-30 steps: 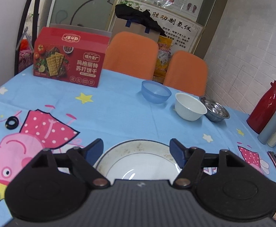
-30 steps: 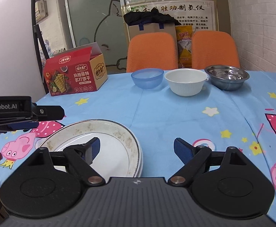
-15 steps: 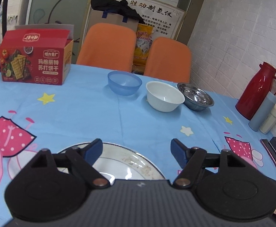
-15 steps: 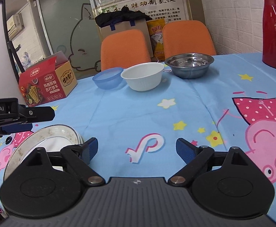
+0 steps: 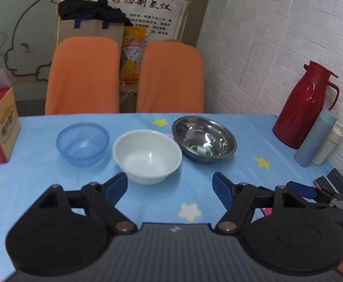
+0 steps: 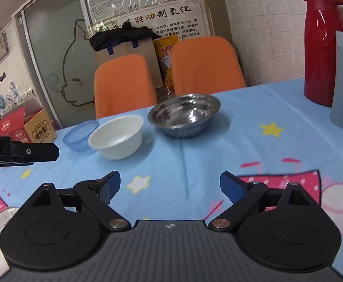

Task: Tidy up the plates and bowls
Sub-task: 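Reach the right tool to the steel bowl rim and close it, then lift the steel bowl with the right tool off the table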

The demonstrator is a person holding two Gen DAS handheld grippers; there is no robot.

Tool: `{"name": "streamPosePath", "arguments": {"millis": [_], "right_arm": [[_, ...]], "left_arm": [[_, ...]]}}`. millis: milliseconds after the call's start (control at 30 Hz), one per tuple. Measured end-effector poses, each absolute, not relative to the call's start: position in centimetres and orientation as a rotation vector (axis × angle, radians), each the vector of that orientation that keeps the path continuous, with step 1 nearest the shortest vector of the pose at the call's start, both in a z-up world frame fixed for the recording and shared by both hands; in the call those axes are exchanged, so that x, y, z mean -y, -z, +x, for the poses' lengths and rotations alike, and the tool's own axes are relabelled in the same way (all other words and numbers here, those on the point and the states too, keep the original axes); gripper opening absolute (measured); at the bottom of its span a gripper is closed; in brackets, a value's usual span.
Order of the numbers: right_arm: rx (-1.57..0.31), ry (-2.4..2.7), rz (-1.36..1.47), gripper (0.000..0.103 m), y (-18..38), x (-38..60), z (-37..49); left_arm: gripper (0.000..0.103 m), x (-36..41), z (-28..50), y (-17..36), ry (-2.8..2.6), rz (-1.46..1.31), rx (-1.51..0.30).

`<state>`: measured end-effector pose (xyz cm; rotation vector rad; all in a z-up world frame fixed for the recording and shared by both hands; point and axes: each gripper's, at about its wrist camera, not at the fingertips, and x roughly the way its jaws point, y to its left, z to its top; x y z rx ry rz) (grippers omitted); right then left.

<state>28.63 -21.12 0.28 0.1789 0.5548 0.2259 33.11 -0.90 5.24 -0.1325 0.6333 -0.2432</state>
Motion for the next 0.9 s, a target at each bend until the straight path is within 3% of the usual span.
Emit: {"name": "streamPosePath", "arguments": {"millis": [200,467,733,833,900], "right_arm": [[-0.552,-0.166,0.157,0.103,-1.5,23.8,34.9],[-0.662,-0.120,0.174,0.103,1.7,24.5,44.3],[-0.669,-0.136,0.186,0.103,4.1,23.5,45.1],[-0.673,-0.134,0.164,0.103,4.5,23.2,45.1],[-0.692,-0.143,0.171,0.103,4.9,23.3,45.5]], "left_arm": [[0.073,3.7,41.1,-4.9,0.254,-0.167,-0.665],[0.073,6.8,50.6,-1.7,0.222,-0.161,-0.790],[0.073,9.4,54.9,1.7,0.229,-0.093,-0.875],[0.070,10.0,56.0,2.8,0.230,-0.085,-0.895],[0.061,10.4,56.1,3.3,0.242,-0.069,-0.906]]}}
